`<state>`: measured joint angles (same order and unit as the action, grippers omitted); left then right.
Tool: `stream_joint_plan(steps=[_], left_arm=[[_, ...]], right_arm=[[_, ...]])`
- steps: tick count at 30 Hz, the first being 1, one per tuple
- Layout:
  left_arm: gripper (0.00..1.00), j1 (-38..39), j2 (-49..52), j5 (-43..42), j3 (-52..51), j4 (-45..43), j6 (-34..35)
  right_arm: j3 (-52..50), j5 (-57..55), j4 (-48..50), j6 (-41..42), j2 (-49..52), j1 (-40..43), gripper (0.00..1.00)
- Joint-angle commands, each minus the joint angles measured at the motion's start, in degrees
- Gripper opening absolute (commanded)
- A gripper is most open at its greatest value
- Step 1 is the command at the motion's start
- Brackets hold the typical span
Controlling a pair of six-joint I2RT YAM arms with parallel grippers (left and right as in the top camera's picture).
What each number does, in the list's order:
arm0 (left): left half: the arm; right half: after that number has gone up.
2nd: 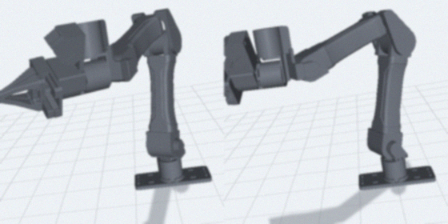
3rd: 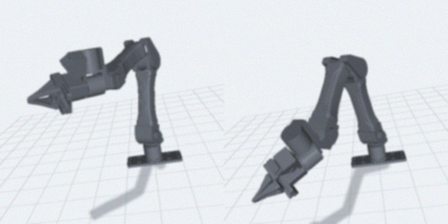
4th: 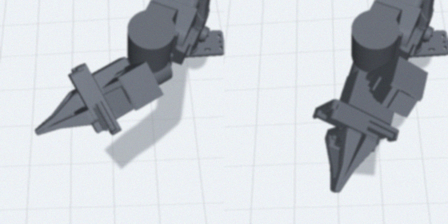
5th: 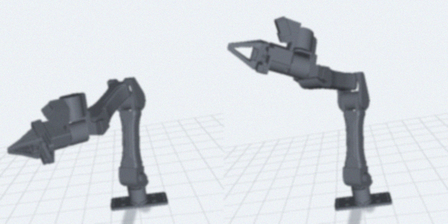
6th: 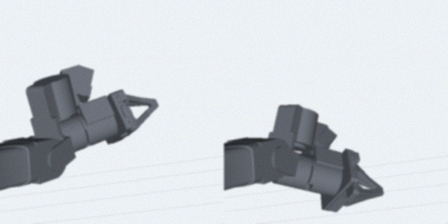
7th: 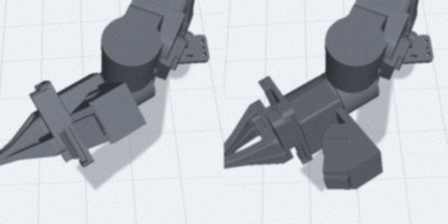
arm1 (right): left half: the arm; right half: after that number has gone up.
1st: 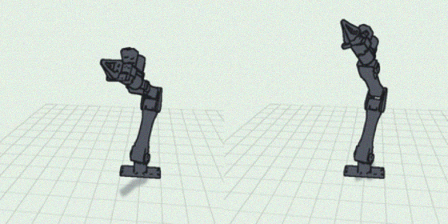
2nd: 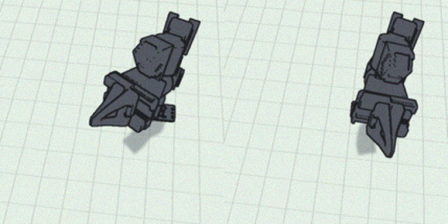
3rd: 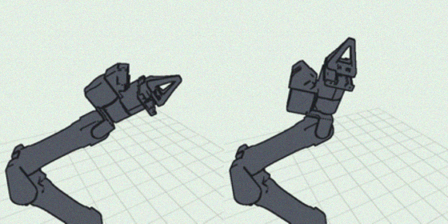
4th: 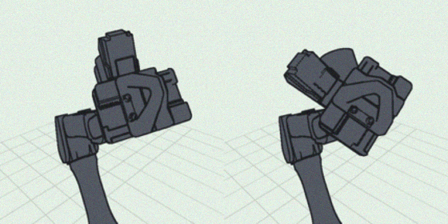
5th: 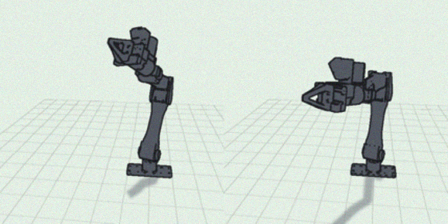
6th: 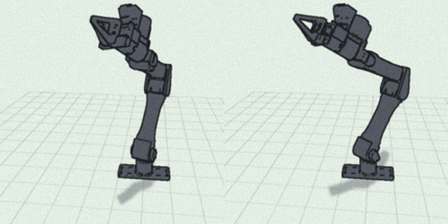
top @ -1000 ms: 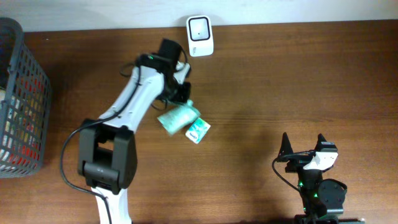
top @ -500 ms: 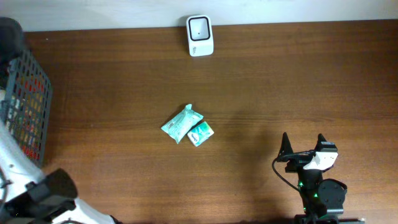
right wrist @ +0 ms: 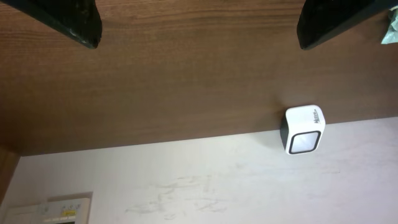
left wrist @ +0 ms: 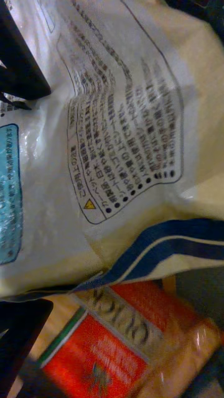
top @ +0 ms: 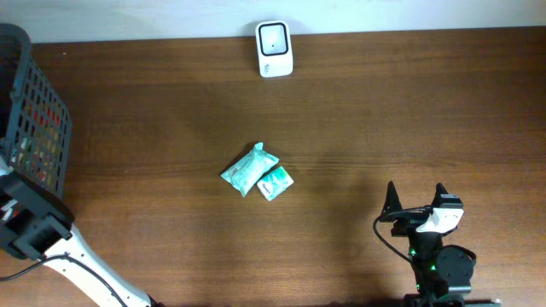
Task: Scan the item barcode
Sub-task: 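Take cream snack bag from basket with left gripper, drop on table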
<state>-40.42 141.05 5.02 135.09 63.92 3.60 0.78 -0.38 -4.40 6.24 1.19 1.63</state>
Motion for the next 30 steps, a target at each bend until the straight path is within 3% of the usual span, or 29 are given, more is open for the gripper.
stream_joint_plan(steps=[1,2,3,6,9,13,16,18,20,23,28,29,30], left_arm=[[0.79,-0.3,3.9,2.4,0.0,1.1,-0.9],[0.24,-0.3,3.9,2.4,0.0,1.2,-0.9],[0.00,-0.3,3.9,2.4,0.0,1.3,-0.9],[0.00,-0.3,2.0,2.3,1.4,3.5,-0.6],[0.00,-0.2,-8.6,0.4,14.2,6.6,-0.4],[0.00,1.4,-24.3,-0.3,21.6,10.3,-0.4],[0.00,11.3,-32.2,-0.3,21.6,16.9,-0.5],[0.00,22.8,-32.2,-0.3,21.2,22.8,-0.6],[0.00,37.1,-29.5,-0.3,16.3,26.9,-0.6],[0.00,49.2,-25.2,-1.5,4.2,26.9,-0.6],[0.00,60.5,-22.9,-4.4,-30.8,7.9,0.3],[0.30,61.9,-22.9,-4.4,-34.7,4.1,0.3],[0.99,63.0,-22.9,-5.5,-37.3,0.3,0.3]], right_arm=[[-0.5,-0.1,-0.1,0.2,-0.3,0.0,0.98],[-0.5,-0.1,-0.1,0.2,-0.3,0.0,0.98],[-0.5,-0.1,-0.1,0.2,-0.3,0.0,0.99],[-0.5,-0.1,-0.1,0.2,-0.3,0.0,0.99],[-0.5,-0.1,-0.1,0.2,-0.3,0.0,0.99],[-0.5,-0.1,-0.1,0.2,-0.3,0.0,0.99],[-0.5,-0.1,-0.1,0.2,-0.3,0.0,0.99],[-0.5,-0.1,-0.1,0.2,-0.3,0.0,0.99],[-0.5,-0.1,-0.1,0.2,-0.3,0.0,0.99],[-0.5,-0.1,-0.1,0.2,-0.3,0.0,0.99],[-0.5,-0.1,-0.1,0.2,-0.3,0.0,0.99],[-0.5,-0.1,-0.1,0.2,-0.3,0.0,0.98],[-0.5,-0.1,-0.1,0.2,-0.3,0.0,0.99]])
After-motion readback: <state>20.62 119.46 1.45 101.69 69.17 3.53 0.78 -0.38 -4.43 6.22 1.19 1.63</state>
